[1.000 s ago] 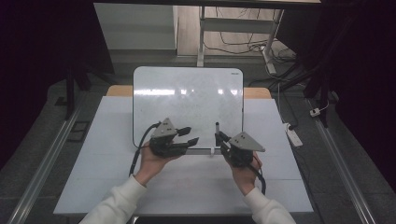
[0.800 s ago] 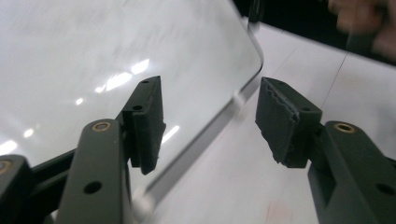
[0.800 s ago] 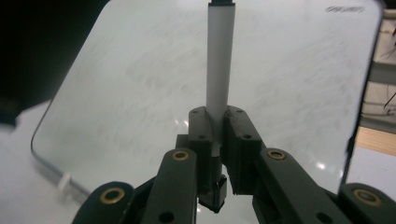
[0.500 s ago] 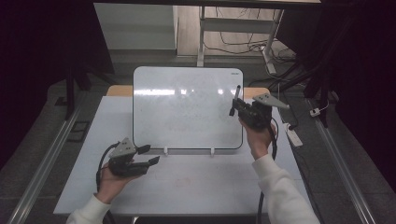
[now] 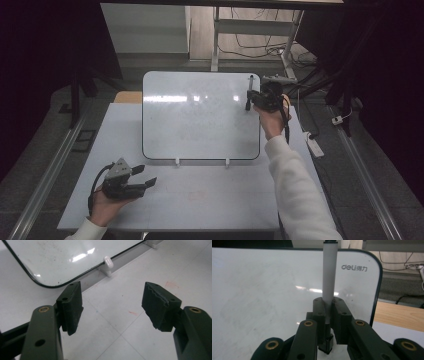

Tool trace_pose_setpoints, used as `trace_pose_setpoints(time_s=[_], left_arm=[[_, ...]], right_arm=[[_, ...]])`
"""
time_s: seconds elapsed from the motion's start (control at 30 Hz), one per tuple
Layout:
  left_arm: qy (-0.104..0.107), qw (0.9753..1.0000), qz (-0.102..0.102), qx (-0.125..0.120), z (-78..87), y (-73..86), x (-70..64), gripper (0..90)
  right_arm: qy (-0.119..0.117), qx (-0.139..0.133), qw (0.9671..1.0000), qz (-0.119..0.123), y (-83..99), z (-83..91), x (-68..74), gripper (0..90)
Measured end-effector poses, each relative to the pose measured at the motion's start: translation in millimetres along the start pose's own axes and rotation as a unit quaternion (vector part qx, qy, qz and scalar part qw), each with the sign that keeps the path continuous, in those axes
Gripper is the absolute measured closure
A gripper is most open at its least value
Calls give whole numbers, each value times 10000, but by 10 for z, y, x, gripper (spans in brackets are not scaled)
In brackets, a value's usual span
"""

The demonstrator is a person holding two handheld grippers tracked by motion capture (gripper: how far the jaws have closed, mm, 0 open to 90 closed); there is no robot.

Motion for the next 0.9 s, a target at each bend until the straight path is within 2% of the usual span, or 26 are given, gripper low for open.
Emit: trace_pose_setpoints(time_s=[0.07, 0.17, 0.27, 0.43, 0.67, 0.9], left_arm=[[0, 10000, 12, -2, 5, 9, 15, 337], [-4, 10000, 27, -1, 10, 20, 32, 336], [-10, 10000, 52, -15, 18, 26, 50, 335], [-19, 10000, 56, -21, 24, 37, 61, 335], [-7, 10000, 61, -6, 17, 43, 61, 333], [-15, 10000, 63, -2, 16, 45, 68, 332]], right_arm=[[7, -7, 9999, -137, -14, -72, -40, 811], [132, 23, 9998, -154, -35, -165, -54, 811], [376, 19, 9993, -3, -53, -222, -50, 809], [624, 13, 9979, 165, -48, -269, -54, 807], [664, -39, 9976, 209, -51, -269, -60, 801], [642, -114, 9975, 290, -60, -259, -49, 740]])
Point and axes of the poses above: each handheld gripper's, and its own axes: z roughly backward along the jaws, y roughly out of its underside, x roughly to its left, the point moved 8 cm from there along -z, roughly forward along the jaws, and after that the axes turned 15 degrees about z, right-handed, at the moved point
